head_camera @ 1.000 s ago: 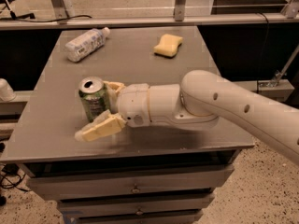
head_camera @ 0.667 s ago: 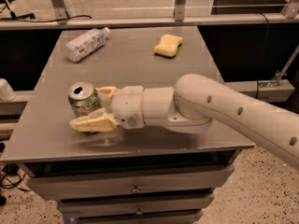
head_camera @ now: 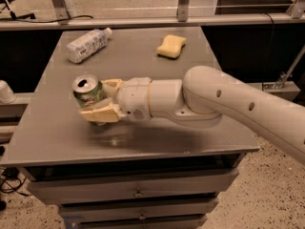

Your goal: Knock green can over

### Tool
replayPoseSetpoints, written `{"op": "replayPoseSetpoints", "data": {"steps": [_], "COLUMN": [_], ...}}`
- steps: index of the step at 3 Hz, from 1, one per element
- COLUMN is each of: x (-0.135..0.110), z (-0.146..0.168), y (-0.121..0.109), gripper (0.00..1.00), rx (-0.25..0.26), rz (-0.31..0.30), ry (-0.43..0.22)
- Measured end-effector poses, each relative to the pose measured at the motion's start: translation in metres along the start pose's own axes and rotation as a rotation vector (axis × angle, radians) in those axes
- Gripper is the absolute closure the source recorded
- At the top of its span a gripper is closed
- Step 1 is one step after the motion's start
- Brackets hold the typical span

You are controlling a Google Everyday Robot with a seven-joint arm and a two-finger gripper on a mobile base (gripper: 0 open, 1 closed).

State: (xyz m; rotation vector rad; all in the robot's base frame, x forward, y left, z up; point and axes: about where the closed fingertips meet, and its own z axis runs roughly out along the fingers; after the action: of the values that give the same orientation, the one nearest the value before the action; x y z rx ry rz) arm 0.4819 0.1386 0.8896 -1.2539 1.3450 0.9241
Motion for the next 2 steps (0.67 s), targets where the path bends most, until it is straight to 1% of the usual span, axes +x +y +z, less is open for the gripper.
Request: {"op": "replayPoseSetpoints", "data": {"steps": [1, 2], "x": [-0.021, -0.046], "z": [-0.027, -0.048], "y": [-0.032, -0.054], "gripper": [1.00, 1.00], "rx": [0.032, 0.005], "rz": [-0.042, -0.097], "ry": [0.069, 0.184]}}
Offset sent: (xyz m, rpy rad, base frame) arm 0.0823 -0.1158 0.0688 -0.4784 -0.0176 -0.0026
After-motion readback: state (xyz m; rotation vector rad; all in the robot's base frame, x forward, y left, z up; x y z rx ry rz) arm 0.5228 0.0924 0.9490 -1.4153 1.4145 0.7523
